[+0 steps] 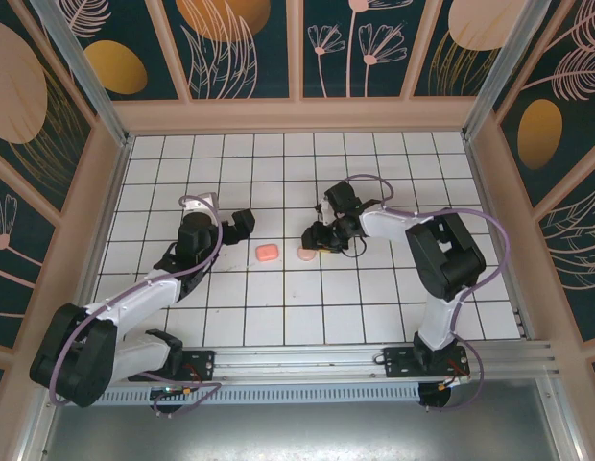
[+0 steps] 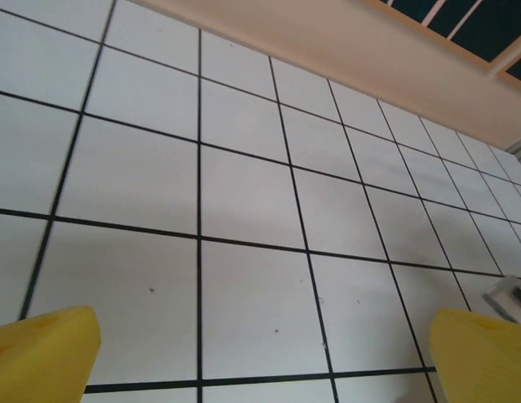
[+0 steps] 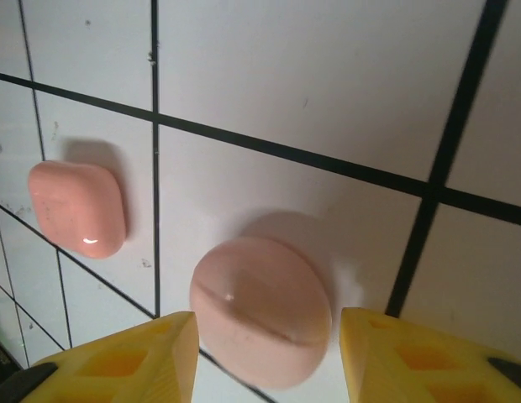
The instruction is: Insert the wireless bluetooth earbuds into the charging case
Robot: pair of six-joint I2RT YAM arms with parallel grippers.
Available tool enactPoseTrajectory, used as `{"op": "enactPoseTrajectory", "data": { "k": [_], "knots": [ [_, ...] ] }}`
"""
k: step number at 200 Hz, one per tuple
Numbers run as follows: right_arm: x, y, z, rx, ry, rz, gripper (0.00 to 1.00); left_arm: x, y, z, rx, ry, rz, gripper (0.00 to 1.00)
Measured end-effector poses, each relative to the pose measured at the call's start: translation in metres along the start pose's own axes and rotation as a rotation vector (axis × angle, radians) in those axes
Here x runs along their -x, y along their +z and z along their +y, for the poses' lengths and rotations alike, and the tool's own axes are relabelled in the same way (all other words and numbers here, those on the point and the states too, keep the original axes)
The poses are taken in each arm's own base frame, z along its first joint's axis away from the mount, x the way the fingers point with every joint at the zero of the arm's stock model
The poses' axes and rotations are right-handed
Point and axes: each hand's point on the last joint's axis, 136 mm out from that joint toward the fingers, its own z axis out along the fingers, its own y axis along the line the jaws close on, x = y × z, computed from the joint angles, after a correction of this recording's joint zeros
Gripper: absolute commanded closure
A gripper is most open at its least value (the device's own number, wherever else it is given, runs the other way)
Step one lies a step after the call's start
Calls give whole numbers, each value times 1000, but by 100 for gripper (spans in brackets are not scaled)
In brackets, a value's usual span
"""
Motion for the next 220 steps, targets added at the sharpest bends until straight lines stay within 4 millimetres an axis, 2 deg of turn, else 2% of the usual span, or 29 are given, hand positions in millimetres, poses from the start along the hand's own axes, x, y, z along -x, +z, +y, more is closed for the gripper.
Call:
{"op": "enactPoseTrajectory", "data": {
  "k": [22, 38, 41, 44, 47, 62, 73, 93, 114, 125, 140, 164, 220],
  "knots": [
    [11, -29, 6, -19, -15, -78, 43, 18, -8, 8, 42, 28, -62, 1],
    [29, -65, 4, -41, -15, -200, 33, 37, -15, 16, 91, 63, -129, 1],
    [32, -72, 4, -44, -21, -224, 26, 41, -17, 17, 101, 69, -141, 1],
    [35, -79, 2, -49, -14, -248, 6, 45, -19, 20, 114, 76, -156, 1],
    [39, -88, 0, -57, -17, -281, 2, 48, -20, 21, 126, 84, -168, 1],
    [56, -127, -14, -94, -1, -436, 1, 69, -29, 33, 194, 117, -239, 1],
    [66, -156, -31, -143, 17, -559, 1, 83, -37, 46, 252, 133, -291, 1],
    [70, -188, -69, -230, 43, -736, 1, 103, -50, 73, 354, 141, -382, 1],
    [59, -201, -115, -323, 81, -856, 1, 98, -56, 110, 455, 141, -416, 1],
    [49, -205, -138, -383, 104, -900, 1, 86, -54, 128, 501, 152, -397, 1],
    [40, -212, -160, -453, 126, -952, 1, 65, -48, 144, 540, 185, -348, 1],
    [33, -222, -175, -523, 117, -1030, 1, 48, -44, 154, 559, 238, -312, 1],
    [22, -242, -189, -622, 46, -1170, 1, 52, -44, 157, 538, 323, -391, 1]
  ]
}}
